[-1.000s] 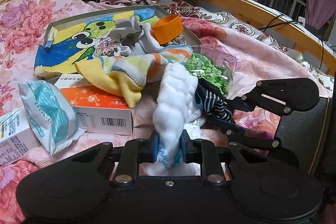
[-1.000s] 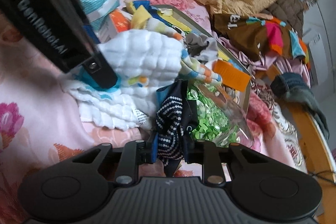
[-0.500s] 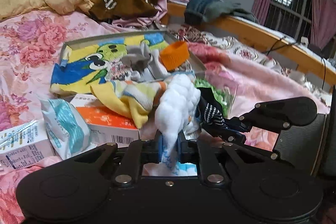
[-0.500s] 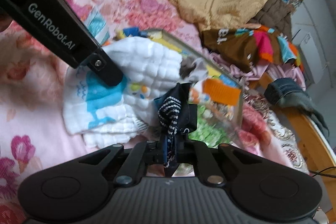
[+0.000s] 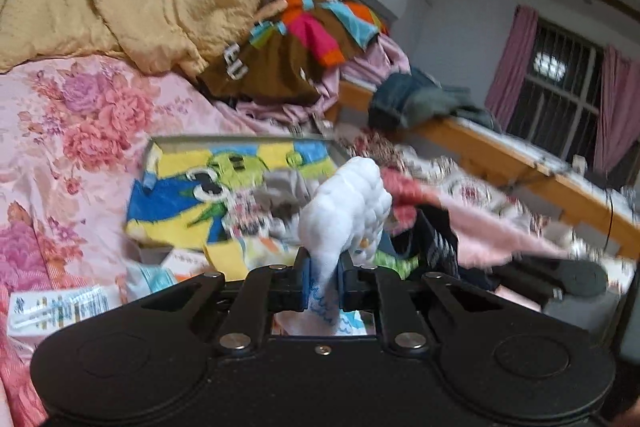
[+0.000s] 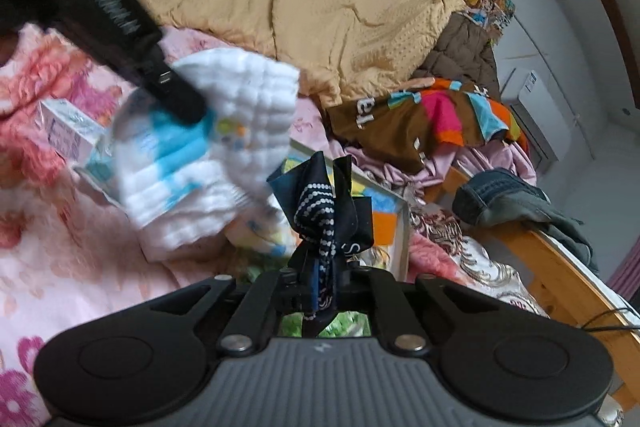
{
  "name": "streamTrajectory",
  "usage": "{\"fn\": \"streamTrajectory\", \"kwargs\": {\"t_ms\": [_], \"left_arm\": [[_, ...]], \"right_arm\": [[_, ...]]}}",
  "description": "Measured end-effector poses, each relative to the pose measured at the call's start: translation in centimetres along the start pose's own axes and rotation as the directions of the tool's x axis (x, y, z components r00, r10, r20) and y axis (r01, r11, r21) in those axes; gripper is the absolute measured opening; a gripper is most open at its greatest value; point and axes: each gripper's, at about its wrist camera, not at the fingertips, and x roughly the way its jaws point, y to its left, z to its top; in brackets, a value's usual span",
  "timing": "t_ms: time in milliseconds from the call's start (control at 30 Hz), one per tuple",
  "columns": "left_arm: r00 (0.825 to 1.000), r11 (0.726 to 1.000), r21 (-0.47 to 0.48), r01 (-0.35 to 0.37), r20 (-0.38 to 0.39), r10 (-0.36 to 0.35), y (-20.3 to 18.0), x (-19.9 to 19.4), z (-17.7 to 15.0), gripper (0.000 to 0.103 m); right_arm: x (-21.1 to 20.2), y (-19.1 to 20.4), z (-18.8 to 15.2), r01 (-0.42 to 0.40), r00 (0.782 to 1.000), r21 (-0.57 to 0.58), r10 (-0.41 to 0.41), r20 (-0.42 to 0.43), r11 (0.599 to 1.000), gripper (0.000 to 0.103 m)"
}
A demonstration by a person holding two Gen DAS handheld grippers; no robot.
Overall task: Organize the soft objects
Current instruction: 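Carry the muslin cloth with the left tool to the tray while the right tool carries the striped sock, then open the left tool to drop the muslin cloth while the right tool releases the striped sock in the tray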
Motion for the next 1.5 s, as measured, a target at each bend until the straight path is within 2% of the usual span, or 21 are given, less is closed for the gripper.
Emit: {"fn": "streamTrajectory", "kwargs": {"t_ms": [200,400,600,767,1000,1233,1500], "left_arm": [[0.996,1.000,-0.020,-0.023,0.087,0.025,1.8,1.3,3.2,0.013],[0.991,0.993,-0.096,-0.068,0.112,0.078,6.0,3.9,4.6,0.013],[0.985,0.975,-0.175,-0.137,0.075,0.152,10.4,6.3,4.3,0.013],[0.980,0.959,-0.217,-0.182,0.037,0.195,13.0,7.6,3.7,0.013],[0.981,0.956,-0.224,-0.189,0.006,0.196,14.8,9.4,3.8,0.013],[0.979,0.956,-0.215,-0.201,-0.058,0.193,15.8,11.1,3.5,0.014],[0.983,0.958,-0.222,-0.180,-0.080,0.166,16.4,11.9,3.2,0.016]], "right_arm": [[1.6,-0.1,2.6,-0.041,0.998,0.041,0.039,0.048,0.998,0.006],[5.6,0.2,4.8,-0.079,0.996,0.122,0.075,0.037,0.989,0.006],[9.8,0.8,7.2,-0.119,0.993,0.212,0.118,0.016,0.970,0.006],[12.1,1.8,8.7,-0.136,0.990,0.227,0.140,-0.001,0.964,0.006],[15.3,2.7,9.7,-0.150,0.983,0.259,0.171,-0.061,0.954,0.006],[17.6,2.9,9.5,-0.123,0.972,0.309,0.178,-0.155,0.943,0.006],[18.8,2.9,8.9,-0.130,0.957,0.353,0.210,-0.198,0.926,0.007]]}}
